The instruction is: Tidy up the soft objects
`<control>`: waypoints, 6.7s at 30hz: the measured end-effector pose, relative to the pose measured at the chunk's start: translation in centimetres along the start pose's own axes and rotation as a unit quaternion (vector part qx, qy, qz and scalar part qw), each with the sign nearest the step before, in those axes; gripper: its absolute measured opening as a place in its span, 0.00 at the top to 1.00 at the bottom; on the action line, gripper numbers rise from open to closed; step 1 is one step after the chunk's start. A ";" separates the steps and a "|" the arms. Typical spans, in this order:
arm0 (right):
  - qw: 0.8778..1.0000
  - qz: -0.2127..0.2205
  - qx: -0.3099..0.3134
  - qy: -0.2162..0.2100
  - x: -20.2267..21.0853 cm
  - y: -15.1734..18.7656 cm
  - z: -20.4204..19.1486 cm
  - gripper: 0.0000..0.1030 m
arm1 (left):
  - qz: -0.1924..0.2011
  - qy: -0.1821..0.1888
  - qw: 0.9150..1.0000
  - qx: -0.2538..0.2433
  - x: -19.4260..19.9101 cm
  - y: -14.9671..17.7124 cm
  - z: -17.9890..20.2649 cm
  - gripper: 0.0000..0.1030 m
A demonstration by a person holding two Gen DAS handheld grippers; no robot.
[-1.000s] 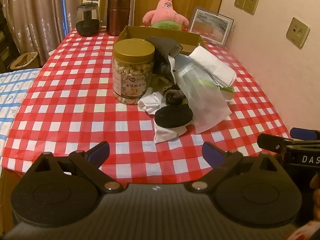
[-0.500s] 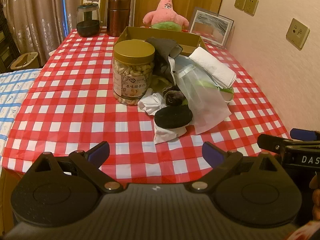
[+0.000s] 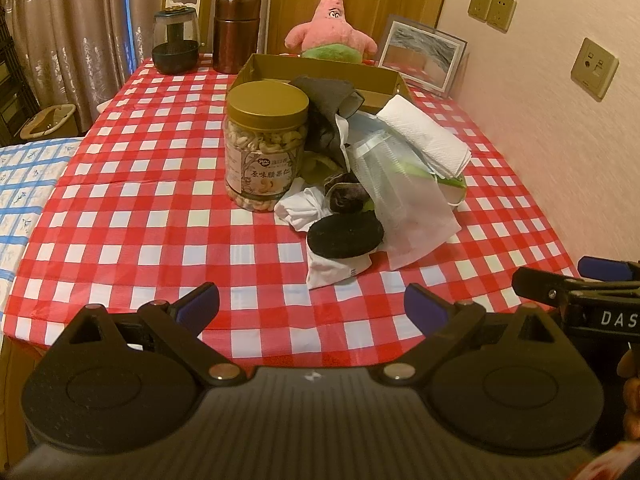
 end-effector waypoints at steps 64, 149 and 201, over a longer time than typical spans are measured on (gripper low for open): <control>1.000 -0.001 -0.002 0.000 -0.5 0.2 0.0 0.00 | -0.007 0.012 1.000 0.001 -0.5 0.6 0.7 0.05; 0.993 -0.039 0.107 -0.035 -16.9 -3.5 -2.9 0.34 | -0.073 0.173 0.968 -0.166 -12.4 -8.7 -3.4 0.37; 0.990 0.039 0.129 -0.051 -3.9 -6.1 -2.7 0.97 | 0.047 0.126 0.987 -0.090 -1.0 -12.5 -3.5 0.37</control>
Point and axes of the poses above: each gripper's, at about its wrist camera, not at the fingertips, and x roughly against the way its jaws point, z to its right, y to its underside, the point moved 1 cm from there along -x, roughly the way its jaws point
